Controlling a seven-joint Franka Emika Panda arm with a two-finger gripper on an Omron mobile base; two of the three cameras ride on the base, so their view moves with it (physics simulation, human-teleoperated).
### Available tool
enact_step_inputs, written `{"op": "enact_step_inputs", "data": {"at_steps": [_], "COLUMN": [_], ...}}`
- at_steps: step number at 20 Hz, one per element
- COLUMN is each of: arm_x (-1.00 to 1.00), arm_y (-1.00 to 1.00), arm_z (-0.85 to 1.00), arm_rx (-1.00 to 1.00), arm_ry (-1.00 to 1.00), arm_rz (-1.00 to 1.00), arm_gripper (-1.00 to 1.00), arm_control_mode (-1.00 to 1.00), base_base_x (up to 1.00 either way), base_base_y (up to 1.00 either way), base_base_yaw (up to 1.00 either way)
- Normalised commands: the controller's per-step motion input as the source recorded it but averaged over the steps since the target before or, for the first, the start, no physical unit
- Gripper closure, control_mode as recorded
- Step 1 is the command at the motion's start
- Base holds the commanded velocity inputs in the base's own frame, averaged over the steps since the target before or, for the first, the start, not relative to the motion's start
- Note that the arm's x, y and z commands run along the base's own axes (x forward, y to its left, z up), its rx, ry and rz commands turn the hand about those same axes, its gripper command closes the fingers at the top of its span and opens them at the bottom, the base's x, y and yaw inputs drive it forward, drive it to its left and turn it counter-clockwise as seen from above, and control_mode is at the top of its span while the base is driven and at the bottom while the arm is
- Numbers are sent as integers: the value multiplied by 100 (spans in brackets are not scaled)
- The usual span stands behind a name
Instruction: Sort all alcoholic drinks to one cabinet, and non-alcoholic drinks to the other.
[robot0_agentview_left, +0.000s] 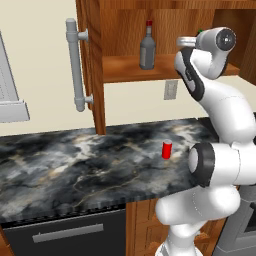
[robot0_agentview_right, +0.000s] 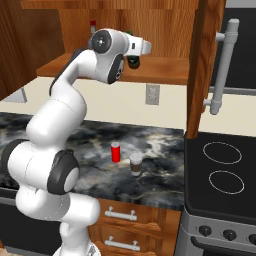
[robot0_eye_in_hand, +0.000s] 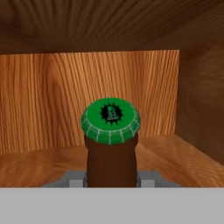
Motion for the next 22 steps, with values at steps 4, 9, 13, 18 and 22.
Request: {"op": "enact_step_inputs", "data": {"at_steps": [4, 9, 13, 18, 22], "arm_x": [13, 13, 16, 18, 13], "arm_y": [0, -1, -5, -4, 0], "arm_z": [-17, -21, -15, -11, -11], "arm_rx": [0, 0, 0, 0, 0], "arm_ry": [0, 0, 0, 0, 0], "arm_rz": [0, -1, -1, -1, -1], "arm_gripper": [100, 100, 100, 100, 100], "arm_control_mode": [-100, -100, -100, -100, -100], "base_base_x": [0, 0, 0, 0, 0], "base_base_y": [0, 0, 0, 0, 0], "base_base_yaw": [0, 0, 0, 0, 0]}}
